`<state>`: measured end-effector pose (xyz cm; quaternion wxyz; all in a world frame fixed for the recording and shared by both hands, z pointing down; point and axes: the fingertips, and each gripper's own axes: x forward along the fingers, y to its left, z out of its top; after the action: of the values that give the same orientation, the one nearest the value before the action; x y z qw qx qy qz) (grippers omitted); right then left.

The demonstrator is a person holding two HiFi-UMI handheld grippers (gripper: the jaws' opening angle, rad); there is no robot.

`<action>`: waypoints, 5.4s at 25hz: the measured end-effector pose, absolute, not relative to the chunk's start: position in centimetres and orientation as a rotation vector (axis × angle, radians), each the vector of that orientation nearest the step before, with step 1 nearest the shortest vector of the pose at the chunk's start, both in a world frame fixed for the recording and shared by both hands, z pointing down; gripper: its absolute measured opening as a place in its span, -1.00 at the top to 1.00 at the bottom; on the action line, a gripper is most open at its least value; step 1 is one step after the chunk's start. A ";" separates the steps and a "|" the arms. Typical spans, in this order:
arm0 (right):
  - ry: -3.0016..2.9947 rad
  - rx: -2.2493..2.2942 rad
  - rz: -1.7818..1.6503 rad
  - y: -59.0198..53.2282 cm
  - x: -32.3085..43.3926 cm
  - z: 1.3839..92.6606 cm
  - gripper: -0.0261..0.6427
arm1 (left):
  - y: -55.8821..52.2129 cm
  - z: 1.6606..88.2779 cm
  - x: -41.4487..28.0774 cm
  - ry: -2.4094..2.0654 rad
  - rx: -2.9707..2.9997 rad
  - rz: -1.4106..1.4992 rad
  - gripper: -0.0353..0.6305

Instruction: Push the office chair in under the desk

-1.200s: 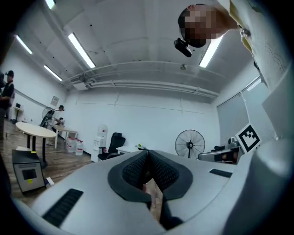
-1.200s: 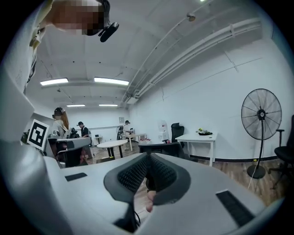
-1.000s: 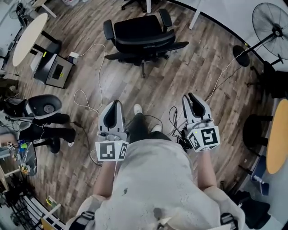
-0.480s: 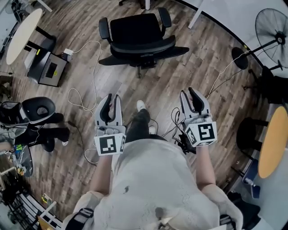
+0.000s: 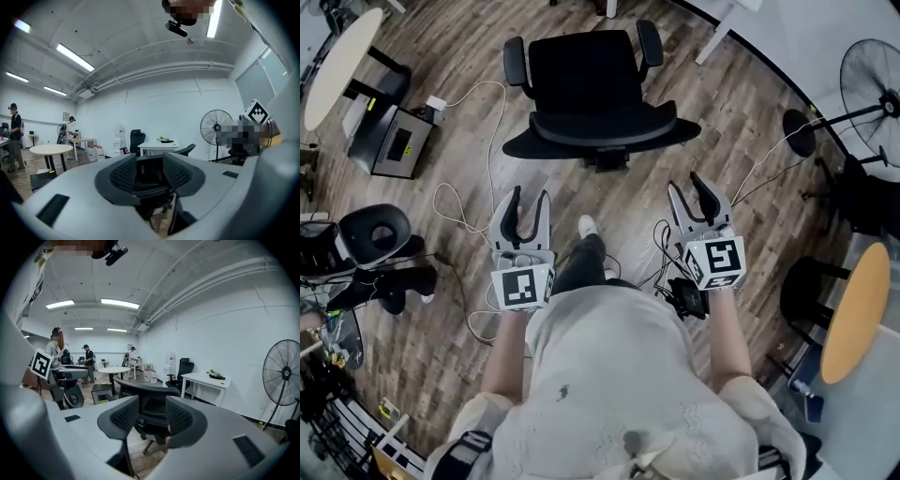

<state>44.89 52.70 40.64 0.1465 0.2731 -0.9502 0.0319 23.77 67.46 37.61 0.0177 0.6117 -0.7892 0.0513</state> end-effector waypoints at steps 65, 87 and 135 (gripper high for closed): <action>-2.685 0.785 -0.165 29.1 29.0 52.1 0.09 | 45.0 50.4 7.7 -2.510 1.901 0.607 0.22; -2.657 0.862 -0.119 25.8 26.7 52.3 0.13 | 40.3 50.7 4.2 -2.457 1.980 0.592 0.23; -2.665 0.832 -0.094 12.2 23.0 52.6 0.16 | 27.2 50.8 0.7 -2.464 1.958 0.603 0.24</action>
<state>22.96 12.16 52.59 0.1732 0.2933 -0.9396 -0.0331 0.72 27.18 50.82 -0.0314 0.6108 -0.7685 0.1880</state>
